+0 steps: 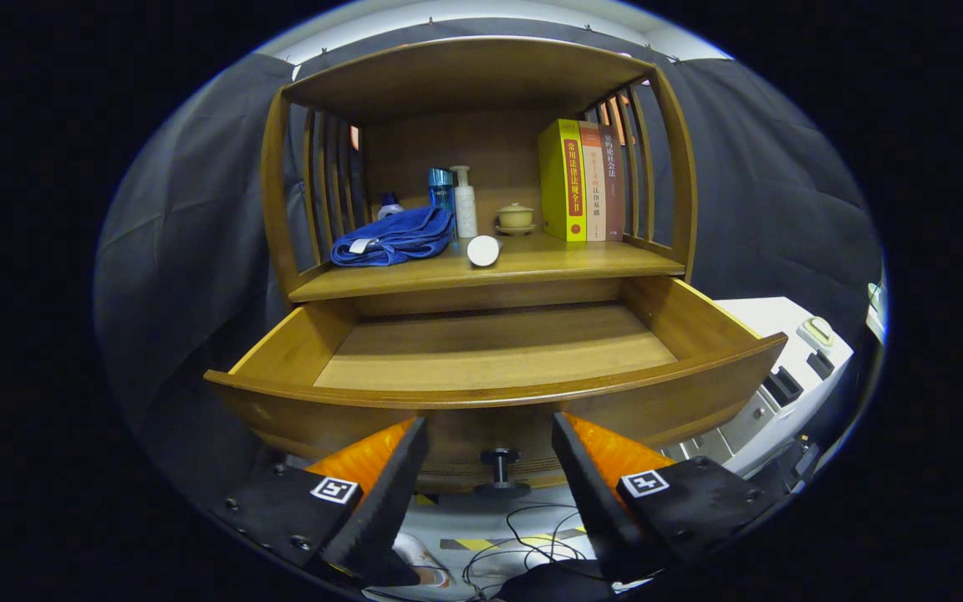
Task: Pull open the drawer, take out the items inside it, and place them on the countertop above the cabinet.
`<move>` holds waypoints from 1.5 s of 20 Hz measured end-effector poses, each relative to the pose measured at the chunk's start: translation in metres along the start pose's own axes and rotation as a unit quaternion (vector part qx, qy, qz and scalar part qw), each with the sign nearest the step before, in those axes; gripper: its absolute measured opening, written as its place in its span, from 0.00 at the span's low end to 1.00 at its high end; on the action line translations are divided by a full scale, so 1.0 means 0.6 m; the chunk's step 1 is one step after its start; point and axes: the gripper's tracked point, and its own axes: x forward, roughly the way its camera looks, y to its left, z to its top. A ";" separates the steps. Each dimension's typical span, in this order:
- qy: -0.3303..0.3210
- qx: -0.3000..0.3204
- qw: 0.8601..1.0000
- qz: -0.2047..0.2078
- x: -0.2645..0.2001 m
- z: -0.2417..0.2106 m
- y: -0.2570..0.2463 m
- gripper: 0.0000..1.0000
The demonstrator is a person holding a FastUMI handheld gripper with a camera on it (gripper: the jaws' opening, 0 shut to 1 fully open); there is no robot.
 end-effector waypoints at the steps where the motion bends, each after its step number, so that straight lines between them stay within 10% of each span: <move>1: -0.001 -0.002 1.000 -0.001 0.008 0.005 0.000 0.99; 30: -0.006 -0.002 1.000 -0.001 0.261 0.097 0.001 0.99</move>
